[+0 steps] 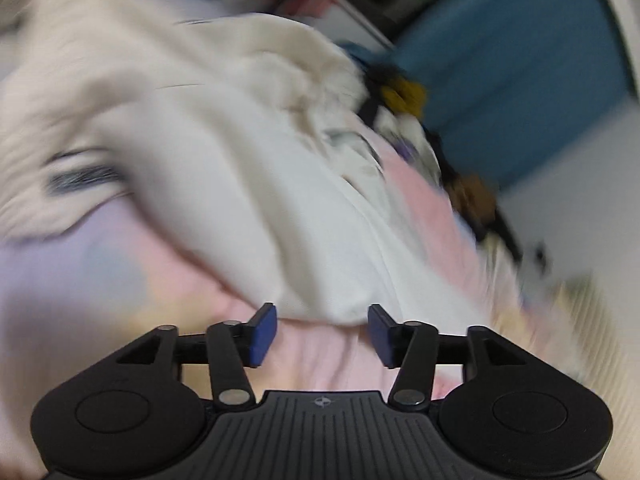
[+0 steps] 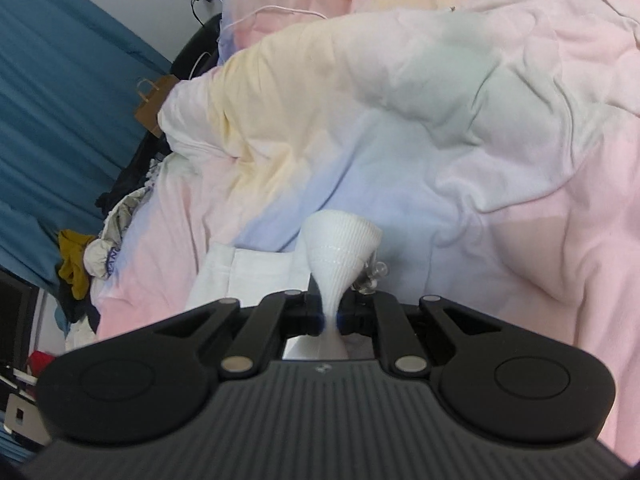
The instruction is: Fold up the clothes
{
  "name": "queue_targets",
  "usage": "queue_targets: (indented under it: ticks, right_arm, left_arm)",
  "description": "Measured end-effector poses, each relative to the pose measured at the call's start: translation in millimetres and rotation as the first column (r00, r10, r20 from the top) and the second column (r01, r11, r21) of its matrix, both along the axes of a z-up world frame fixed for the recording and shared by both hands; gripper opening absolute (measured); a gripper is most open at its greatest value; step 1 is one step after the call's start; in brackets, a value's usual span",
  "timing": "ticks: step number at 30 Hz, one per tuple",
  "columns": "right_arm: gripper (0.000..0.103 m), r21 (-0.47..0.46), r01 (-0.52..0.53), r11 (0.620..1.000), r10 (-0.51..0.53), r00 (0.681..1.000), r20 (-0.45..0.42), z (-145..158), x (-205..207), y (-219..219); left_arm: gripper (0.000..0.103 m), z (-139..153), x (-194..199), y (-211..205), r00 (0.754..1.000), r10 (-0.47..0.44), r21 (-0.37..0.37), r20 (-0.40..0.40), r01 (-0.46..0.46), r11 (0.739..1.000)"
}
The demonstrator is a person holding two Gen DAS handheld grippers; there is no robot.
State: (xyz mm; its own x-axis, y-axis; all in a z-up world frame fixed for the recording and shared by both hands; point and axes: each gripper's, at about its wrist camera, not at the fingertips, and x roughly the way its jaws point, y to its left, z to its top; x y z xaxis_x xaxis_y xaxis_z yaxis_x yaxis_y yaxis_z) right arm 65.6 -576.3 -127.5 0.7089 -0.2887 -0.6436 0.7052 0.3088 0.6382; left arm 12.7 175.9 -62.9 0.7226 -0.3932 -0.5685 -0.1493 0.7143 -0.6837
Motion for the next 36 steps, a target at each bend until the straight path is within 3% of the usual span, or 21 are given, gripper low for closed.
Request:
queue_targets:
  ticks: [2, 4, 8, 9, 13, 18, 21, 23, 24, 26, 32, 36]
  right_arm:
    - [0.009, 0.007, 0.006, 1.0, -0.006, 1.0, 0.006, -0.7, 2.1, -1.0]
    - [0.009, 0.016, 0.014, 1.0, -0.014, 1.0, 0.011, -1.0, 1.6, -0.9]
    - [0.009, 0.016, 0.021, 1.0, -0.022, 1.0, 0.013, -1.9, 14.8, -0.4]
    - [0.009, 0.015, 0.023, 1.0, -0.023, 1.0, 0.012, -2.2, 18.9, -0.3]
    - [0.009, 0.014, 0.032, 0.999, -0.032, 0.999, 0.012, -2.0, 20.8, 1.5]
    - [0.009, 0.01, 0.04, 0.999, -0.04, 0.999, 0.026, 2.6, 19.0, 5.1]
    - [0.009, -0.009, 0.038, 0.999, -0.037, 0.999, 0.022, 5.1, 20.0, 8.0]
    - [0.009, -0.02, 0.037, 0.999, -0.037, 0.999, 0.023, 4.5, 21.8, 8.7]
    - [0.009, -0.026, 0.037, 0.999, -0.036, 0.999, 0.024, 4.2, 22.6, 9.0]
    - [0.009, -0.024, 0.036, 0.999, -0.036, 0.999, 0.031, 3.4, 23.2, 7.3]
    - [0.009, 0.051, 0.016, 0.999, -0.021, 0.994, 0.106, 1.3, 12.4, -5.1]
    - [0.009, -0.018, -0.023, 1.0, 0.026, 0.974, 0.225, 19.2, 3.7, -0.8]
  left_arm:
    - [0.077, -3.2, -5.9, 25.0, 0.989, 0.14, -0.037, -0.046, -0.141, 0.989]
    - [0.077, -12.5, -11.5, 50.2, 0.953, 0.29, -0.137, -0.09, -0.301, 0.944]
    - [0.077, -36.6, -22.7, 91.7, 0.842, 0.502, -0.353, -0.197, -0.539, 0.765]
    - [0.077, -43.0, -23.6, 98.0, 0.822, 0.528, -0.38, -0.212, -0.567, 0.731]
    - [0.065, -69.2, -25.5, 104.9, 0.755, 0.563, -0.405, -0.338, -0.656, 0.637]
    - [0.063, -79.6, -34.1, 106.1, 0.699, 0.61, -0.41, -0.373, -0.714, 0.568]
    - [0.048, -84.8, -39.5, 106.9, 0.666, 0.638, -0.413, -0.386, -0.743, 0.526]
    - [0.03, -81.0, -43.4, 112.2, 0.663, 0.651, -0.398, -0.37, -0.746, 0.533]
    - [0.028, -75.0, -45.7, 117.3, 0.664, 0.659, -0.386, -0.353, -0.745, 0.544]
    - [0.02, -60.6, -51.1, 126.3, 0.689, 0.649, -0.36, -0.324, -0.724, 0.588]
    - [0.016, -15.2, -67.7, 152.5, 0.776, 0.58, -0.272, -0.247, -0.63, 0.728]
    - [0.016, 15.1, -78.8, 170.0, 0.829, 0.522, -0.204, -0.202, -0.556, 0.806]
